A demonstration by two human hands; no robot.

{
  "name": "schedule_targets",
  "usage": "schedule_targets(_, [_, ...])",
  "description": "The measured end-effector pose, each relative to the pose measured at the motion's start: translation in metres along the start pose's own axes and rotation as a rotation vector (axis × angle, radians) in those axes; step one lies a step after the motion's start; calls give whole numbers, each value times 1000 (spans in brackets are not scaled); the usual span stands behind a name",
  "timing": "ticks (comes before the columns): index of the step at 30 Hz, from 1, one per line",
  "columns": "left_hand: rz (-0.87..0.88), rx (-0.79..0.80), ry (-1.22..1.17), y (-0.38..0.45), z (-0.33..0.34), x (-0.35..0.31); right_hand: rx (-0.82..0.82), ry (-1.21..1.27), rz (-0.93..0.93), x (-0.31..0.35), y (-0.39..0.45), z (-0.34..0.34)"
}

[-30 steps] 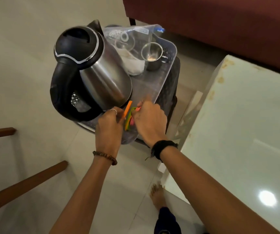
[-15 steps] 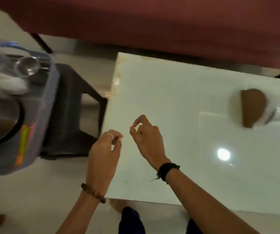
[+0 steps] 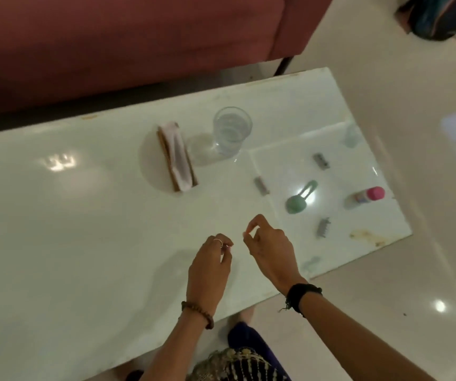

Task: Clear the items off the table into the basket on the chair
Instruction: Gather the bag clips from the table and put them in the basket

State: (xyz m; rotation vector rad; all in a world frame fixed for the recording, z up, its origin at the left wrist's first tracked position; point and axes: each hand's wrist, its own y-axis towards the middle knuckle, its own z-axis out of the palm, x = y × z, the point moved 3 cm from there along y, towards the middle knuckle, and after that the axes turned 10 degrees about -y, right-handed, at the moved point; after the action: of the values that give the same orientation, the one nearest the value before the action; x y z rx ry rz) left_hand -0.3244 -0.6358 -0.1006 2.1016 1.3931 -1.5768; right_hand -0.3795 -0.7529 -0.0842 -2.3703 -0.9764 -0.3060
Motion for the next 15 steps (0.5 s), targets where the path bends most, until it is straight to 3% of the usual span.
schedule_targets(3, [117, 18, 142, 26, 35, -21, 16, -53, 77, -50, 9, -17])
schedule_targets(7, [380, 113, 522, 82, 65, -37, 116, -120, 124, -86, 16, -8])
schedule_targets(11, [451, 253, 785, 132, 84, -41, 200, -224, 75, -93, 19, 14])
schedule_targets(15, [510, 255, 883, 151, 85, -47, 170, -236, 30, -90, 22, 22])
